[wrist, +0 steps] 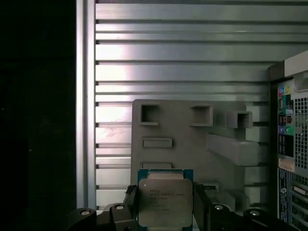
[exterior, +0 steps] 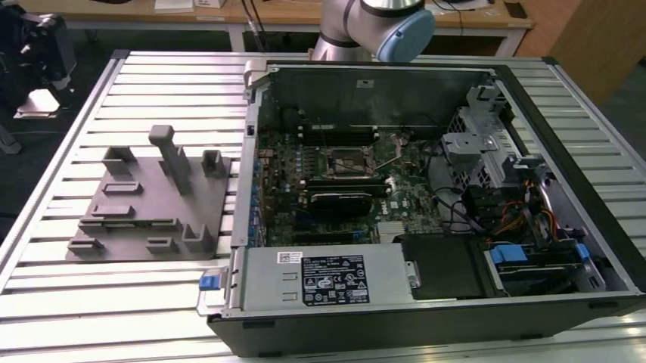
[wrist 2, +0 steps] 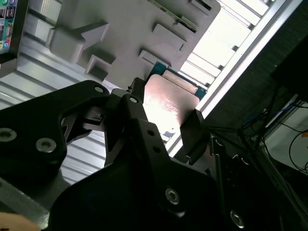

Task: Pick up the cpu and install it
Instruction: 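Pick up the cpu and move it towards the insertion slot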

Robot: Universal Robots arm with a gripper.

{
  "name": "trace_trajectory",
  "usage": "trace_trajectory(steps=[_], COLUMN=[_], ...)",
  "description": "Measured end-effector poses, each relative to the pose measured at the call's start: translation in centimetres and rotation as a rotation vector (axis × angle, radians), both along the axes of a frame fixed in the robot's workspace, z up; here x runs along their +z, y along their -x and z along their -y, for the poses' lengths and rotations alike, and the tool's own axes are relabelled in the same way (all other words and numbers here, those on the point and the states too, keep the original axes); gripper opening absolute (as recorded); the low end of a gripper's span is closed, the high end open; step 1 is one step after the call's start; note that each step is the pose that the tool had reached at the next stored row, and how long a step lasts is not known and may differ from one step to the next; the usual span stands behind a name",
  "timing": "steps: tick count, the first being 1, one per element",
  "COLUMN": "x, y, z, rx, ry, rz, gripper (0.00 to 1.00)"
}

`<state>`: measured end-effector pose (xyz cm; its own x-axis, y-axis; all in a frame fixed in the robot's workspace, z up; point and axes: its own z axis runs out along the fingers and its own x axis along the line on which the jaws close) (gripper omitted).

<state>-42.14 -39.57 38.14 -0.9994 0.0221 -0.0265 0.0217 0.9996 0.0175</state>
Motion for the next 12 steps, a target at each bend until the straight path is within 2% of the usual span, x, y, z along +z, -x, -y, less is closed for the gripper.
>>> trace_trajectory(steps=[9, 12], x=[2.12, 2.58], y=[0.0, 0.0], z=[0.0, 0.0], rx=[0.0, 0.0], ry=[0.0, -0.0001], rz=[0.0042, 0.0057], gripper=[0.54, 0.54])
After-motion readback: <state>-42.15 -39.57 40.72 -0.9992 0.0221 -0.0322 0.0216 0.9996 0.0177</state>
